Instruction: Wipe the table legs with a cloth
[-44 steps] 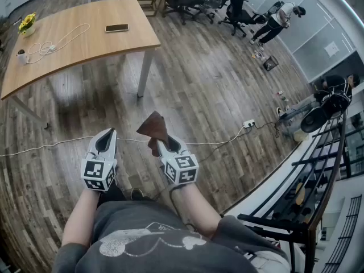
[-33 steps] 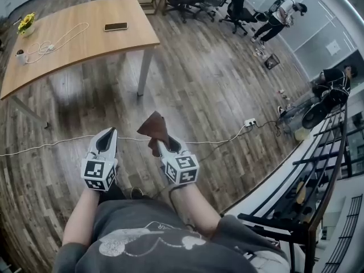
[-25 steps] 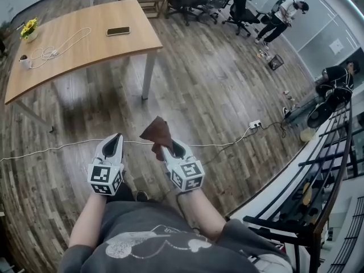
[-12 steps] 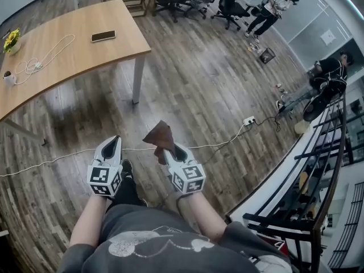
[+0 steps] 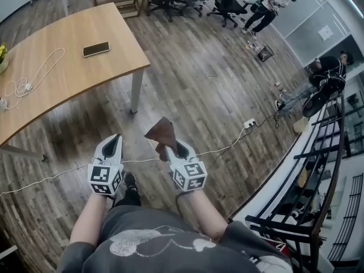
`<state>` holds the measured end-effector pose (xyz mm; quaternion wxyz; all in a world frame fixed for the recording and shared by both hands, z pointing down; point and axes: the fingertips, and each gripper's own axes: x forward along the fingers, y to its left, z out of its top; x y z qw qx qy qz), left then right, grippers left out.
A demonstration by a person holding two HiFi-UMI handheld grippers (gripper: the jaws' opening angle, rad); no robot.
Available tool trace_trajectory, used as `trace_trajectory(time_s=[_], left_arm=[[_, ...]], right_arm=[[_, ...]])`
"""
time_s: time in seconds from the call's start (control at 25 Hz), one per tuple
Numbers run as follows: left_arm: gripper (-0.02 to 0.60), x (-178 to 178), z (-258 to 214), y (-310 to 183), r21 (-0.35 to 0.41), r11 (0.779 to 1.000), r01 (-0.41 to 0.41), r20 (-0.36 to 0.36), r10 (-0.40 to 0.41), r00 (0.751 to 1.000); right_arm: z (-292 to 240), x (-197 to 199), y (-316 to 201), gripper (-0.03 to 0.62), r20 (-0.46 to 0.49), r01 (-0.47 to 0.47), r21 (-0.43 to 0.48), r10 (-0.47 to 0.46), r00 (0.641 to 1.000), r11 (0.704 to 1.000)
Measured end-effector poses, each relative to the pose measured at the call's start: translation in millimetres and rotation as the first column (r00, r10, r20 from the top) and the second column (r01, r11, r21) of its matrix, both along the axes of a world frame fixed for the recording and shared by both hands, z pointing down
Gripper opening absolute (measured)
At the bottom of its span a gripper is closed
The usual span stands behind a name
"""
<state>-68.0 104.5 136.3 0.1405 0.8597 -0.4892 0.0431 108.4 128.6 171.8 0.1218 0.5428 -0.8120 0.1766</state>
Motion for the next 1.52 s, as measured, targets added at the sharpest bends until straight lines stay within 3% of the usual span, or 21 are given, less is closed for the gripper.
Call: trace_trajectory(time_s=[0.36,0.8,1.2,1.52], left_arm=[[0.02,-23.7,7.9,-64.9,-0.018,1.0,-0.005,-0.024,0.005,1.0],[0.02,-30.0,23.1,-86.8,-0.048,0.999,0.022,-0.036,-0.024,0.999],[0.02,-24.1,36.5,-122.1,-0.064,0.983,0.172,0.027,-0.17,0.985],[0.02,6.5,55.6,-169.1,-0.092,0.956,0.278,0.073,-0.272,0.96]], right_arm=[[-1.4,-32.0,-60.5,0.089,-0.014,-0.014,-0.018,0.013,1.0,1.0],[13.2,-36.7,-95.3,0.089,-0.053,0.031,-0.062,-0.034,0.998,0.998],[40.3,-38.8,-167.1,0.089,0.0,0.17,-0.12,-0.172,0.985,0.978],[71.6,-29.9,-229.5,0.089,0.026,0.296,-0.197,-0.297,0.955,0.935]])
